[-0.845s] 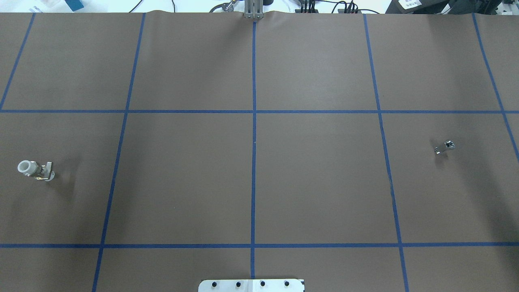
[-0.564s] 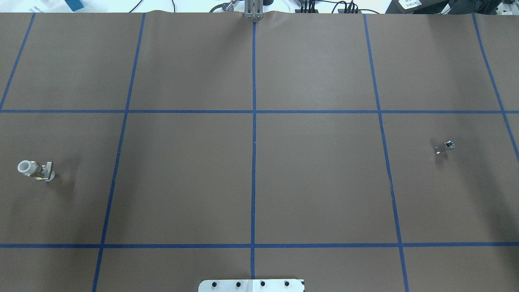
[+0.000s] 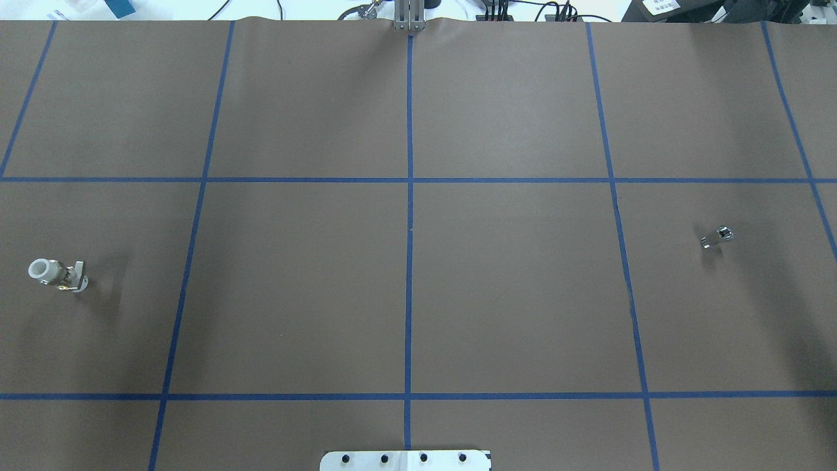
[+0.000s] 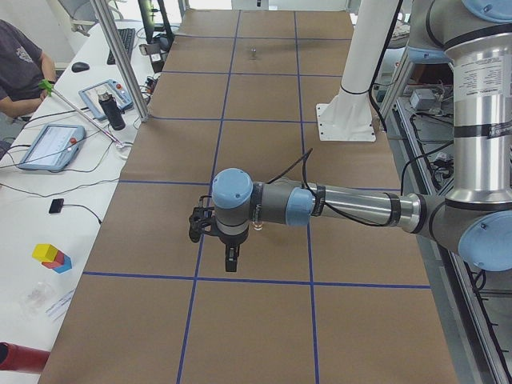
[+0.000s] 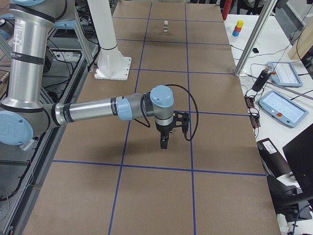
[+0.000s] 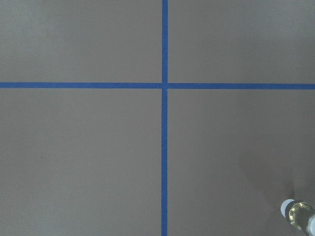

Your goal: Assemble PPR valve and pipe with both arms

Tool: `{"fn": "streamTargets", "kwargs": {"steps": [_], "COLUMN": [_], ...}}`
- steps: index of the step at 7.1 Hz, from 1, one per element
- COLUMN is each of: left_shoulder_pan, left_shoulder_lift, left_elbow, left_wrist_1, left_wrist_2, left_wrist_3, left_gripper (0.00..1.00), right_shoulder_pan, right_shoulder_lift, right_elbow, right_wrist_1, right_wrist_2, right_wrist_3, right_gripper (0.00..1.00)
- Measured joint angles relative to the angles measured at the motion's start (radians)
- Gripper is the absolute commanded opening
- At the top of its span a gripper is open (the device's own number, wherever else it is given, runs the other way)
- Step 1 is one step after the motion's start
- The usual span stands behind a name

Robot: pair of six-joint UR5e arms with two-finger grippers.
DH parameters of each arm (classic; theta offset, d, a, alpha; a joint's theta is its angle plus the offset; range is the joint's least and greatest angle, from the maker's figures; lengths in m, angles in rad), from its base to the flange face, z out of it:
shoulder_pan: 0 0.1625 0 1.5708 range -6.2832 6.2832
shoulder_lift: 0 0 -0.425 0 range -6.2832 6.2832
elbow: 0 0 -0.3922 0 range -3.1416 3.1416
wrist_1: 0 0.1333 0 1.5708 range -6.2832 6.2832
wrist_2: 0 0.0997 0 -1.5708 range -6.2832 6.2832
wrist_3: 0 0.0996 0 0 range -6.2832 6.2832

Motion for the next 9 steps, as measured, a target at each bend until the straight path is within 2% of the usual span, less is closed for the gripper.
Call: {"fn": "streamTargets", "kwargs": {"steps": [9], "left_shoulder_pan": [0.007], "left_shoulder_lift": [0.002], "left_elbow": [0.004], "left_wrist_1": [-0.002], "left_wrist_2": [0.000], "left_wrist_3": [0.000], "left_gripper": [1.00], "right_shoulder_pan": [0.000], "right_shoulder_lift": [0.002], "right_elbow": [0.000], "right_wrist_1": [0.000], "right_wrist_2": [0.041], "right_wrist_3": [0.000], "right_gripper": [1.00]}}
